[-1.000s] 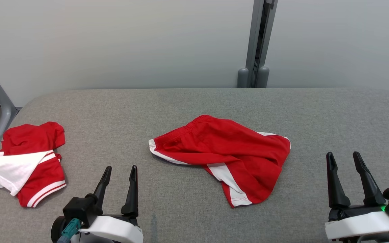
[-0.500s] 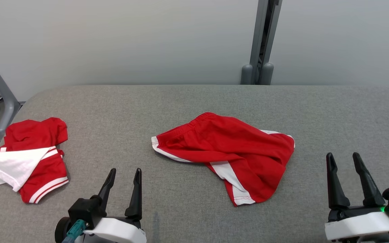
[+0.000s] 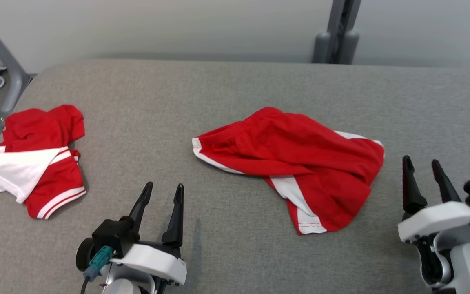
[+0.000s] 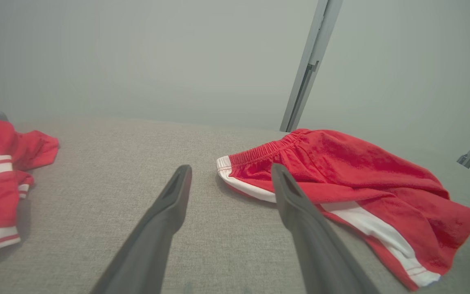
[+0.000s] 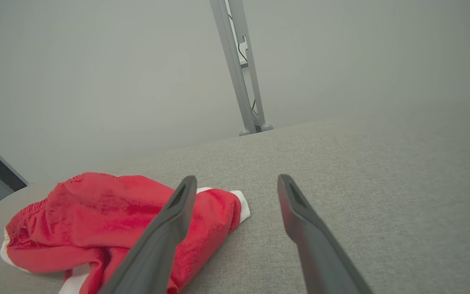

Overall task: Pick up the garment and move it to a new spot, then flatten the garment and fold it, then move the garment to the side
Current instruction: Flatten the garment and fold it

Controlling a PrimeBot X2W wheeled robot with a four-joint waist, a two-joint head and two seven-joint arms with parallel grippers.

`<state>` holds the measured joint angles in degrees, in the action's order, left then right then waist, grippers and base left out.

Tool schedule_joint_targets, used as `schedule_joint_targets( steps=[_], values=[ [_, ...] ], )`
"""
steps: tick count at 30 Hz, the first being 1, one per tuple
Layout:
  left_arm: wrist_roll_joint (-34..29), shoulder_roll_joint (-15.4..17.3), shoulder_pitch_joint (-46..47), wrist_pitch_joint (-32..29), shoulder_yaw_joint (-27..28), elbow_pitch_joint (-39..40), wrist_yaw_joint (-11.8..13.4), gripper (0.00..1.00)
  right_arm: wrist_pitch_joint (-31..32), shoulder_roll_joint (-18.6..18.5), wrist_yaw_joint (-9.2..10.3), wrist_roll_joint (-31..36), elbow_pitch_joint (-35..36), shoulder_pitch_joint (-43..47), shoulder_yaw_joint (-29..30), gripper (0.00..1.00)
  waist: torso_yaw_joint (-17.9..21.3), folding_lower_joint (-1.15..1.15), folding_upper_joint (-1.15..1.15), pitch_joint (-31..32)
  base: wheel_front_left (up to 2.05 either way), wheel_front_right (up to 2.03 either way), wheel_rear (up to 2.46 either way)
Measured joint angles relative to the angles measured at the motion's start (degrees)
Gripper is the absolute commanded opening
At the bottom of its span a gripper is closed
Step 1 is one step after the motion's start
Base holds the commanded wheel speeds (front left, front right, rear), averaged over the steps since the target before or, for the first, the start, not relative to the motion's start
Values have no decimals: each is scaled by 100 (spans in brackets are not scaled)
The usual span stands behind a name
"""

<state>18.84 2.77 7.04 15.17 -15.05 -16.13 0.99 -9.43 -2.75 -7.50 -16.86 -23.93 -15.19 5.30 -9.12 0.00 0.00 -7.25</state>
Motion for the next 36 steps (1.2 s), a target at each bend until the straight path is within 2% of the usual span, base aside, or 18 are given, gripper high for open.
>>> schedule_joint_targets(
  steps=[3, 7, 13, 14, 15, 16, 25, 31, 36],
  values=[
    [49, 2, 119, 0, -68, 10, -2, 100, 364, 1, 0, -466, -464, -372, 98, 100, -112, 0, 0, -210, 0, 0, 0],
    [98, -1, 234, 0, -114, 5, 7, 100, 499, -276, 0, -611, -910, -809, 146, 100, -309, 0, 0, -409, 0, 0, 0],
    [187, 0, 290, -1, -165, 11, 30, 100, 882, -449, 0, -946, -1562, -1269, 69, 100, -577, 0, 0, -609, 0, 0, 0],
    [189, 2, 291, -1, -170, 10, 42, 100, 968, -497, 0, -966, -1647, -1306, 14, 72, -614, 0, 0, -624, 0, 0, 0],
    [198, 1, 291, -1, -175, 13, 43, 100, 1043, -548, 0, -978, -1739, -1347, -44, 20, -648, 0, 0, -635, 0, 0, 0],
    [210, 2, 293, 0, -182, 25, 46, 100, 1096, -600, 0, -979, -1797, -1383, -93, 0, -674, 0, 0, -650, 0, 0, 0],
    [357, -3, 403, -1, -270, 62, 107, 100, 921, -1102, 0, -821, -1836, -2083, -480, 0, -864, 0, 0, -695, 0, 0, 0],
    [465, -2, 432, -1, -339, 73, 120, 100, 892, -1586, 0, -350, -1837, -2914, -840, 0, -1038, 0, 0, -712, 0, 0, 0],
    [548, -1, 464, 0, -432, 91, 144, 100, 815, -1891, 0, 103, -2179, -3382, -978, 0, -1205, 0, 0, -743, 0, 0, 0]
  ],
)
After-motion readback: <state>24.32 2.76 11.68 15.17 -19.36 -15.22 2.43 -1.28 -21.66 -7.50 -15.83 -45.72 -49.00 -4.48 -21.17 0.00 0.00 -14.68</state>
